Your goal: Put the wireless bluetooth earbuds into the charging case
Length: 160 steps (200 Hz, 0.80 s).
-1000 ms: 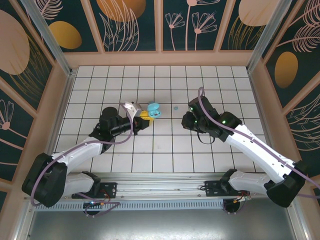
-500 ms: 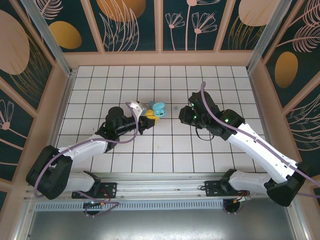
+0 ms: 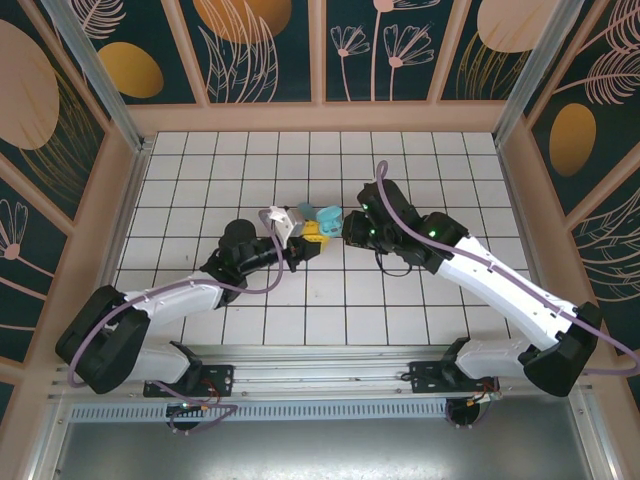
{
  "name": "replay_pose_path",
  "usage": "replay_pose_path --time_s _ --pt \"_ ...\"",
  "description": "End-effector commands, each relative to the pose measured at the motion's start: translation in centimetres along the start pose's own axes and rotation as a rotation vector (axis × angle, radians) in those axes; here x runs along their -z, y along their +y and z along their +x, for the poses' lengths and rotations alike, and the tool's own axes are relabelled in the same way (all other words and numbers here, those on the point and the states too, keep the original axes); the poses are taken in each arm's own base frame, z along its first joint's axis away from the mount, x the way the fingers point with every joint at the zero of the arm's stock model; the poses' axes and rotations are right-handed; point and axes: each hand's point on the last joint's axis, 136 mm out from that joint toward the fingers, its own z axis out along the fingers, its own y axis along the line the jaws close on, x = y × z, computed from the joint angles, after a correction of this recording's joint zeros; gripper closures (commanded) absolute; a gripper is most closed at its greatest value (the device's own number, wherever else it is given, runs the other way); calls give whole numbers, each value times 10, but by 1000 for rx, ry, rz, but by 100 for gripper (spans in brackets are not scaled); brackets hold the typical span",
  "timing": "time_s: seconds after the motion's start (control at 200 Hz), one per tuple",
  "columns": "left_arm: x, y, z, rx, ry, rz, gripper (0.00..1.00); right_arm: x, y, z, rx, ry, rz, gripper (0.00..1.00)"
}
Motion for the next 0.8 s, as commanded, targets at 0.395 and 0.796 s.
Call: replay_pose_path --time_s 0.395,0.796 --pt "-12 -7 -5 -21 -29 12 95 9 16 -5 18 -20 -30 85" --pt "-16 -12 -4 -29 -17 20 95 -1 23 1 47 9 -20 84"
